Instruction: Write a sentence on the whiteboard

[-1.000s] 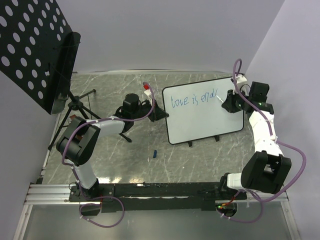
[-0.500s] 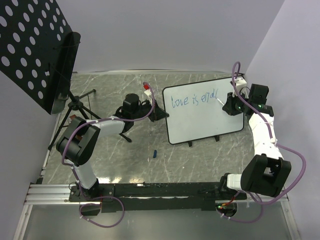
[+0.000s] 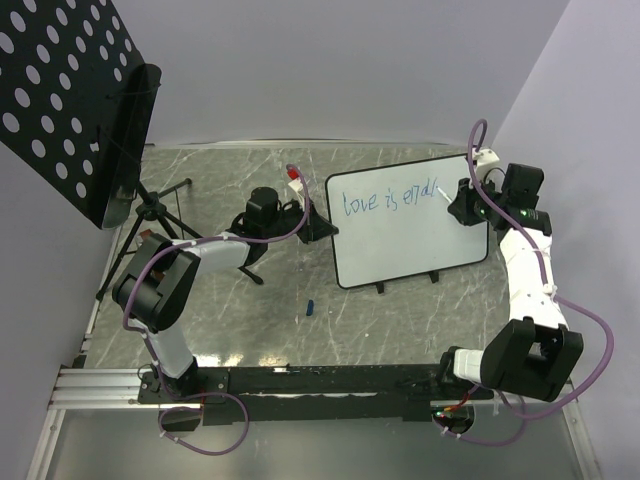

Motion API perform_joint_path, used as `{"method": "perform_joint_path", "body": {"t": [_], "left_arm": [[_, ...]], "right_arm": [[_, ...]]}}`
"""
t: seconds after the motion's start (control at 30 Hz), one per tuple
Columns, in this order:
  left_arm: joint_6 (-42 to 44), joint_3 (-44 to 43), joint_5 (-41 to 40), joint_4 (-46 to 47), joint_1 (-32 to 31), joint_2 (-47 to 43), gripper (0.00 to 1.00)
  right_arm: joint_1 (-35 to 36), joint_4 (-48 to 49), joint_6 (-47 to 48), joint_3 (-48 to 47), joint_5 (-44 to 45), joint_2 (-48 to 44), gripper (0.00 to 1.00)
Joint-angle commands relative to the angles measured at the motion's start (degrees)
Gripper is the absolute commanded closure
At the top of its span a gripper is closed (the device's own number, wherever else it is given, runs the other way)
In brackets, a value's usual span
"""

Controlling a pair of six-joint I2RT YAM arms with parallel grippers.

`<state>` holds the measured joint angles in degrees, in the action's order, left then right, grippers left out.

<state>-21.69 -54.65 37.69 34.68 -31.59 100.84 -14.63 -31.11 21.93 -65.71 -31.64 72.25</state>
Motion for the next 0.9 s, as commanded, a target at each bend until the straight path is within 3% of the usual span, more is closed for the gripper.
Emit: {"method": "perform_joint_path", "body": {"t": [0.0,0.87], "left_arm": [[9.0,0.4,-1.1,-2.7,-0.7,-0.4,0.99],[9.4,0.3,-1.1,-3.1,-0.8,-0.4,0.99]], "right_arm": [[0.0,1.4,-0.3,-2.8,-0.2,0.2,1.00],[-0.9,2.4,-1.4,-3.8,3.4,3.1,1.00]]}}
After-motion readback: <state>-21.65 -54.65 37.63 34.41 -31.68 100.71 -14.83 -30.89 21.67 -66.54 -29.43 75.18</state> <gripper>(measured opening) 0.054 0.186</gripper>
